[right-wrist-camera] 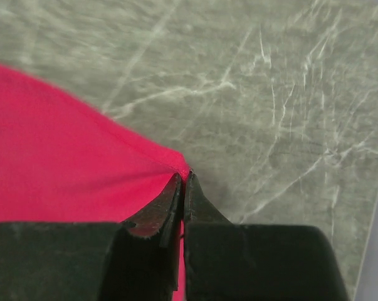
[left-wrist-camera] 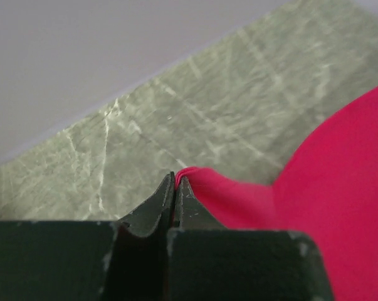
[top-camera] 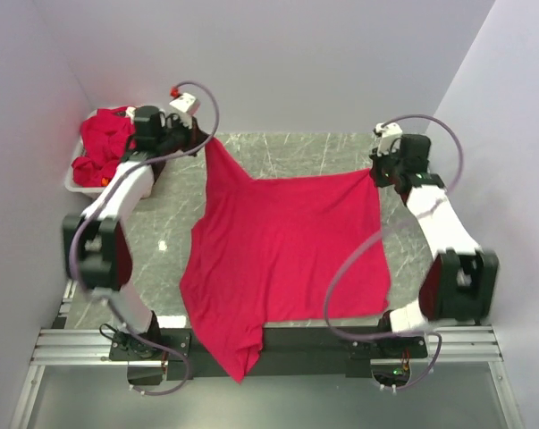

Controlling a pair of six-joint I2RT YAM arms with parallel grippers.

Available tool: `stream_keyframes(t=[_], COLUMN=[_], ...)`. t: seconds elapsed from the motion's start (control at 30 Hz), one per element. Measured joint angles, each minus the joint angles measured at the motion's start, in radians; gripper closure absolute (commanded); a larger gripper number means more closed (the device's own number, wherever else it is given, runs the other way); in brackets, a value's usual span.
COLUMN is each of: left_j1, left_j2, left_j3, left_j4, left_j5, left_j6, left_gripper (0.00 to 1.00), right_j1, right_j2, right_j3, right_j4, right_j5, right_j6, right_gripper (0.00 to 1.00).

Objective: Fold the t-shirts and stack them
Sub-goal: Flatten the tshirt out

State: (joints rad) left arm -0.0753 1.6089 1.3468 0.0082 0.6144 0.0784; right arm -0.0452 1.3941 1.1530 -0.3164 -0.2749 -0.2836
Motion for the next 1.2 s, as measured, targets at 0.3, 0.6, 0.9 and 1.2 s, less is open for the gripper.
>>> stream_keyframes(t=[0.3,0.6,0.9,1.2], left_j1=[-0.037,-0.06,-0.004,-0.037], left_j2=[0.62,0.845,0.38,0.251], left_j3=[0.554,0.815,0.35,0.072], left_j4=[-0.04,-0.132,-0.344,-0.449], left_j5=[-0.09,-0.293,-0.272,-0.185], left_j6=[0.057,0.083,0.039,0.006], left_gripper=[0.84,0.34,0.54,0.68], right_j1=[0.0,-0.004,-0.023,-0.016], right_j2=[0.531,0.762,0.531,0.449], right_j3=[0.327,0.674,0.479,0.236], right_j4=[0.051,-0.089,-0.32,-0.441], right_j5=[0.137,0.268,0.154,0.037], right_j6=[-0.014,-0.002,-0.03,-0.033], right_gripper=[0.88,0.3,0.51,0.66])
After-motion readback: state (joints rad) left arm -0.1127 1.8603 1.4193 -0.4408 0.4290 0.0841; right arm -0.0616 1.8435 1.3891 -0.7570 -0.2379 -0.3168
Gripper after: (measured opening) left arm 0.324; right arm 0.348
